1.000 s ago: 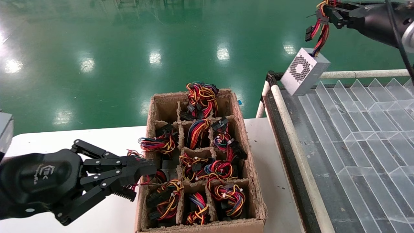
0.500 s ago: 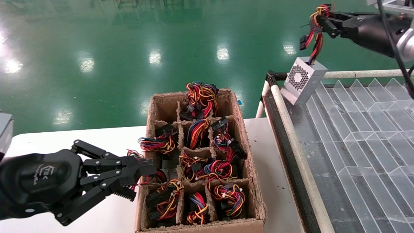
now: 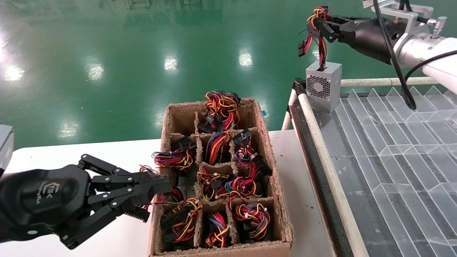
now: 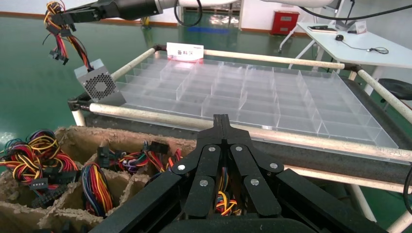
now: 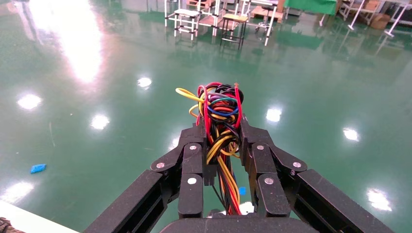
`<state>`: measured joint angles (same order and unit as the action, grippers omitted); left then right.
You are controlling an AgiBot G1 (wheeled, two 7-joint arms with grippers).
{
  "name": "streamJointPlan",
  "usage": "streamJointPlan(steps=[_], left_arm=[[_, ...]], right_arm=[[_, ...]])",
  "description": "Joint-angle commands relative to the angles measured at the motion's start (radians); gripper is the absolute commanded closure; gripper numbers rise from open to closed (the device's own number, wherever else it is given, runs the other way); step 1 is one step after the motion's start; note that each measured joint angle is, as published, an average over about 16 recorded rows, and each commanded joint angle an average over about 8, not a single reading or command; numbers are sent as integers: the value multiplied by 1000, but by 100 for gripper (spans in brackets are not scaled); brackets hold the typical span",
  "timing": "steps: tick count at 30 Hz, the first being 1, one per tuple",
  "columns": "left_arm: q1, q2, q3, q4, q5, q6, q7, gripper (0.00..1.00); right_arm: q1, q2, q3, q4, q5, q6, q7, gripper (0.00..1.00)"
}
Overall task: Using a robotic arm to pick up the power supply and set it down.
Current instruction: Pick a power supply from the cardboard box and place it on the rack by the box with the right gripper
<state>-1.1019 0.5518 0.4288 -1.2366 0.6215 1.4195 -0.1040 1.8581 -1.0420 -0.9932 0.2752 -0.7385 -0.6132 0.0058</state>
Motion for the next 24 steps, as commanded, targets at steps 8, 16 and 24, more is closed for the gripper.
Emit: streamJointPlan(steps=[8, 16, 24], left_arm=[[0, 0, 0, 0, 0, 0, 0, 100], [0, 0, 0, 0, 0, 0, 0, 100], [0, 0, 0, 0, 0, 0, 0, 100]], right_arm=[[4, -32, -7, -43, -8, 68, 26, 100], [15, -32, -10, -69, -13, 140, 55, 100], [25, -35, -30, -89, -33, 156, 105, 100]])
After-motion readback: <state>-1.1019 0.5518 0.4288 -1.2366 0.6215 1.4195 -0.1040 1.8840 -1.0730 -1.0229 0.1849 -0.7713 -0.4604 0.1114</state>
